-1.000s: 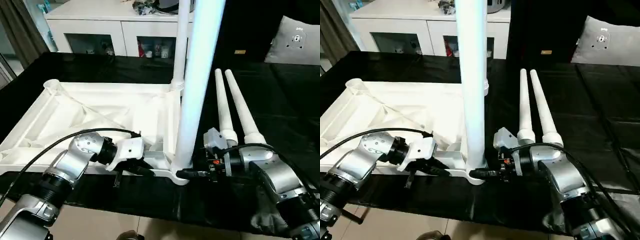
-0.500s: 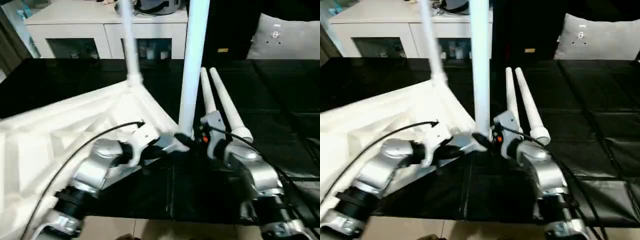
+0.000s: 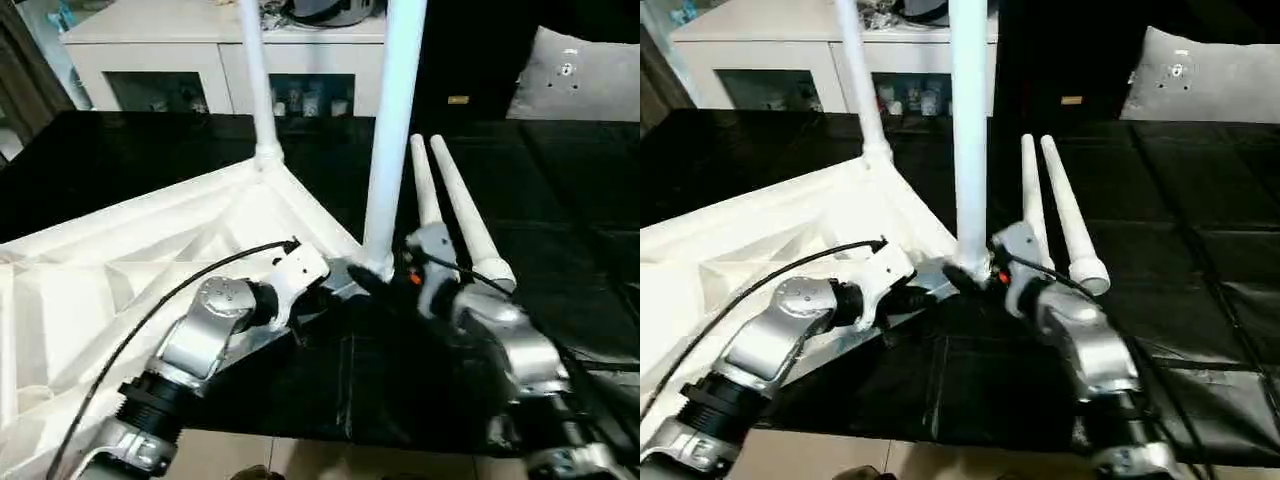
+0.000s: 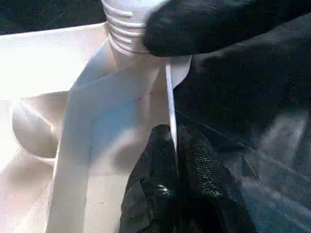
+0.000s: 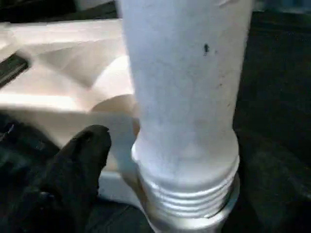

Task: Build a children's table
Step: Rotate leg to tighten

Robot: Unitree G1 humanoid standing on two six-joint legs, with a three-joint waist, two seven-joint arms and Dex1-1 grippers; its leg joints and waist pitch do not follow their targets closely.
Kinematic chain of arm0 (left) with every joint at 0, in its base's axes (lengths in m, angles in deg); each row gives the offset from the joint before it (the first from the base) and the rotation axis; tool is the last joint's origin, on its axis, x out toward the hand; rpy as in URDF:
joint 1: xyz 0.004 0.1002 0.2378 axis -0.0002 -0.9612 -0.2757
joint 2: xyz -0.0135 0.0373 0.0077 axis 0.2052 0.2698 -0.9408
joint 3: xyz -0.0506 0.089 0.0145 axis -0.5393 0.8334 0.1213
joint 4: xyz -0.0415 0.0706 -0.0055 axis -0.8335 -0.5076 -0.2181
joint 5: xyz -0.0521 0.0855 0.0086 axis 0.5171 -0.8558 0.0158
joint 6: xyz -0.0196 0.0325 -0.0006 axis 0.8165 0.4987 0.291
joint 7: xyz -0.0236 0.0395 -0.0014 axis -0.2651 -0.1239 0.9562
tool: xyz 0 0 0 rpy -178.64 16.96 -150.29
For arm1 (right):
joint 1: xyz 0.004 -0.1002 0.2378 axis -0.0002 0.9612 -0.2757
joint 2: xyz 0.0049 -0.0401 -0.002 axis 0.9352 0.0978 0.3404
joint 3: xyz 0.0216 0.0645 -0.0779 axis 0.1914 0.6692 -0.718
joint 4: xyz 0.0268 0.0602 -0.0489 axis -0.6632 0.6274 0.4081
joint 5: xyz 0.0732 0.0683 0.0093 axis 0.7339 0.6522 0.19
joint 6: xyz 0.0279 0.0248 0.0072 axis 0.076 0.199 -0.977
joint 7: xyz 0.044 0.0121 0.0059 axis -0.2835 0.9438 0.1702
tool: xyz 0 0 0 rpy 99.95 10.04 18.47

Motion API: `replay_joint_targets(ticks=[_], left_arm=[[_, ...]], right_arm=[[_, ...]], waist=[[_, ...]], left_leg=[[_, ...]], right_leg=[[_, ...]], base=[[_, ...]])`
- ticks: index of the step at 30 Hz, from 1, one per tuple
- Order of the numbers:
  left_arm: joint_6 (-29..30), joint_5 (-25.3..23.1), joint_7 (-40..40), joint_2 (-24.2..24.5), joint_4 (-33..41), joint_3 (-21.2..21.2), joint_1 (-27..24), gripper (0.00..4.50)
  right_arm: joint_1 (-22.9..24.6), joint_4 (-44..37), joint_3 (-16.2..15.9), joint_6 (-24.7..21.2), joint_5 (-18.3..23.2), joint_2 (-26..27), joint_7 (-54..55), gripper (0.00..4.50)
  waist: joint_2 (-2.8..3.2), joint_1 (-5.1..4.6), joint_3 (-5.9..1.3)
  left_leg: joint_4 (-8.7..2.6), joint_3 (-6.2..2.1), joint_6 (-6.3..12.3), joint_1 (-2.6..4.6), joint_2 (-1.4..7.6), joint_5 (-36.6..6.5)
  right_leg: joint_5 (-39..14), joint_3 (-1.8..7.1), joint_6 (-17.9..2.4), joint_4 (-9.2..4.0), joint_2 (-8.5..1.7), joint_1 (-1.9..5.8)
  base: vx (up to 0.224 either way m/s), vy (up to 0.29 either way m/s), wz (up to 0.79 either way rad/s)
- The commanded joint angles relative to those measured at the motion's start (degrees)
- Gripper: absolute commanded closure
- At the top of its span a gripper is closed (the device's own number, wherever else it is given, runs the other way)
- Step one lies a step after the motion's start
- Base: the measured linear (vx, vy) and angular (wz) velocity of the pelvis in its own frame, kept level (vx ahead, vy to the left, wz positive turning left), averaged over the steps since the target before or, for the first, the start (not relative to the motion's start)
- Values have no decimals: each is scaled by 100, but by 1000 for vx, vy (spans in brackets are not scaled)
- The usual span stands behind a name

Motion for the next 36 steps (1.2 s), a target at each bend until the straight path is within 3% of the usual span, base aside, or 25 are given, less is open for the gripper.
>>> replay_joint_targets(ticks=[1,6,8,9,12,16,24,25,30,32,36], left_arm=[[-602,138,660,290,104,70,175,450],[-948,184,1258,631,-1,204,180,450],[-1110,188,1474,775,-43,276,188,450],[-1269,201,1725,909,-113,360,211,450],[-1487,209,2063,1082,-215,478,241,450],[-1858,151,2367,1171,-504,548,357,450],[-2075,193,2448,1165,-747,565,497,450],[-2125,198,2464,1158,-798,563,515,450],[-2166,220,2492,1139,-870,530,536,450],[-2121,273,2482,1123,-849,500,500,450],[-1799,441,2344,1038,-587,384,348,450]], right_arm=[[-12,-212,-185,359,115,-392,-878,7],[-51,-302,-353,430,172,-831,-1622,7],[-54,-327,-425,497,192,-975,-1908,7],[-65,-320,-488,604,209,-1093,-2184,7],[-95,-282,-575,712,221,-1208,-2501,7],[-121,-273,-771,683,299,-1325,-2991,52],[-122,-223,-887,744,262,-1269,-3063,99],[-133,-206,-889,734,262,-1253,-3064,133],[-112,-257,-887,595,341,-1220,-3125,165],[-33,-339,-925,469,405,-1212,-3140,173],[105,-477,-863,106,552,-1033,-2871,183]], waist=[[-18,26,-381],[-23,73,-378],[-9,125,-390],[-46,121,-389],[-32,163,-386],[-40,162,-370],[-47,167,-393],[-49,171,-393],[-49,181,-388],[-69,182,-390],[-50,189,-396]], left_leg=[[-374,-106,342,79,247,-1210],[-390,-110,378,92,276,-1204],[-378,-106,404,103,293,-1136],[-380,-96,405,99,298,-1108],[-374,-90,415,93,292,-1116],[-383,-88,373,111,286,-1285],[-375,-94,356,98,294,-1121],[-370,-92,366,93,289,-1104],[-377,-91,356,99,296,-1139],[-376,-87,351,105,295,-1141],[-377,-89,366,93,303,-1046]], right_leg=[[-1261,235,-1118,-476,-436,304],[-1302,242,-1106,-458,-434,306],[-1139,241,-1189,-433,-435,290],[-1082,247,-1215,-426,-432,288],[-1070,246,-1262,-413,-442,288],[-1456,242,-1195,-450,-439,282],[-1252,243,-1243,-419,-450,293],[-1240,242,-1247,-420,-448,293],[-1300,242,-1250,-420,-450,290],[-1333,241,-1237,-426,-448,292],[-1218,245,-1262,-401,-452,296]], base=[[0,0,0],[0,0,0],[0,0,0],[0,0,0],[0,0,0],[0,0,0],[0,0,0],[0,0,0],[0,0,0],[0,0,0],[0,0,0]])
